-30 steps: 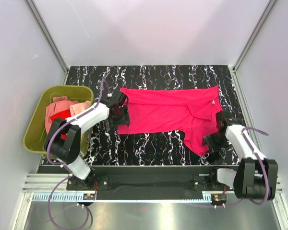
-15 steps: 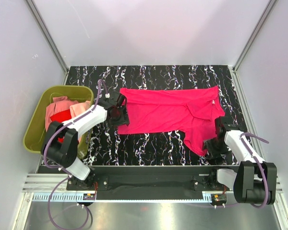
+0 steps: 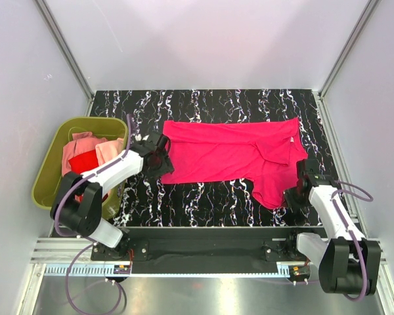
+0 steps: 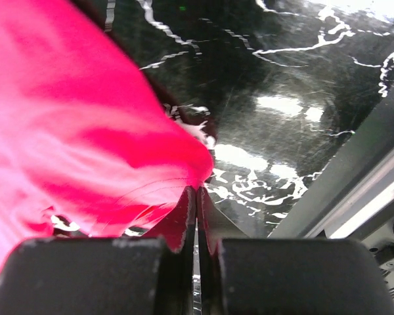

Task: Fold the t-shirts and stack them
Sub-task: Fold the tshirt

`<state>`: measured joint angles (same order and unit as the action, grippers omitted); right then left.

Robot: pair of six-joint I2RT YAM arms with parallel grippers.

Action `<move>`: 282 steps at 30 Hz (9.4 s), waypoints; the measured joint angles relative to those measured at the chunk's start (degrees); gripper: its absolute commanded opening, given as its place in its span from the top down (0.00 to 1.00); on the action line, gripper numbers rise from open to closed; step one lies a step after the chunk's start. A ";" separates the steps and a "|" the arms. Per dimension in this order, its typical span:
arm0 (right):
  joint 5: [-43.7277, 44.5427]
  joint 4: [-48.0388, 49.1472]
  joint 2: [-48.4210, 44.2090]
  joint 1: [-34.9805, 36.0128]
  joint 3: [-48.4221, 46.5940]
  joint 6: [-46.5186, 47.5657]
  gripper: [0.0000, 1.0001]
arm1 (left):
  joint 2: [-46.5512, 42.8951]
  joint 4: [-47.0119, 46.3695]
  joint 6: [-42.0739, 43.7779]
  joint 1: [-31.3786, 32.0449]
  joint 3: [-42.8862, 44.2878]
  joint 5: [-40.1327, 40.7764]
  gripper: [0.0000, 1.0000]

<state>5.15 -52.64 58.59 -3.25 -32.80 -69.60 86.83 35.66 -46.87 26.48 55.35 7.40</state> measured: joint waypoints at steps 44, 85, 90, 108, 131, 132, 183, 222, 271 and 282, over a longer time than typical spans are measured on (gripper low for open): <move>6.43 -3.93 -10.19 0.07 -8.61 13.44 1.00 | 3.41 2.27 -44.30 1.27 -3.39 4.66 1.00; 11.72 7.08 27.76 0.15 -41.03 38.86 1.00 | 25.75 18.40 -28.39 -3.98 36.48 15.91 1.00; 11.74 7.34 33.57 0.15 -46.80 41.09 1.00 | 27.96 19.26 -26.62 -4.04 38.07 16.83 1.00; 10.64 7.30 46.07 0.15 -56.68 49.31 1.00 | 35.52 20.68 -21.84 -4.35 45.97 18.51 0.94; 7.04 8.26 47.34 0.15 -56.65 50.95 1.00 | 36.17 16.17 -11.13 -5.07 48.02 20.50 0.50; 6.80 8.26 47.34 0.15 -56.65 50.95 1.00 | 35.85 16.15 -9.94 -5.05 48.15 20.85 0.51; 2.25 19.21 54.42 0.15 -62.10 67.34 1.00 | 28.22 5.44 8.98 0.13 24.92 17.25 1.00; -9.62 4.39 51.15 -17.00 -58.80 48.92 0.53 | 26.10 9.90 12.52 1.92 36.74 10.67 0.50; -12.02 -1.42 58.60 -20.70 -49.00 19.82 1.00 | 38.16 8.17 13.68 -0.04 41.66 9.03 0.50; -6.19 -1.66 54.82 -20.96 -44.28 19.67 0.98 | 36.28 6.62 10.80 -0.07 38.32 10.19 0.49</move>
<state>-1.04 -54.30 113.40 -24.21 -77.08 -49.93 123.11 42.28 -36.07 26.41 93.67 17.58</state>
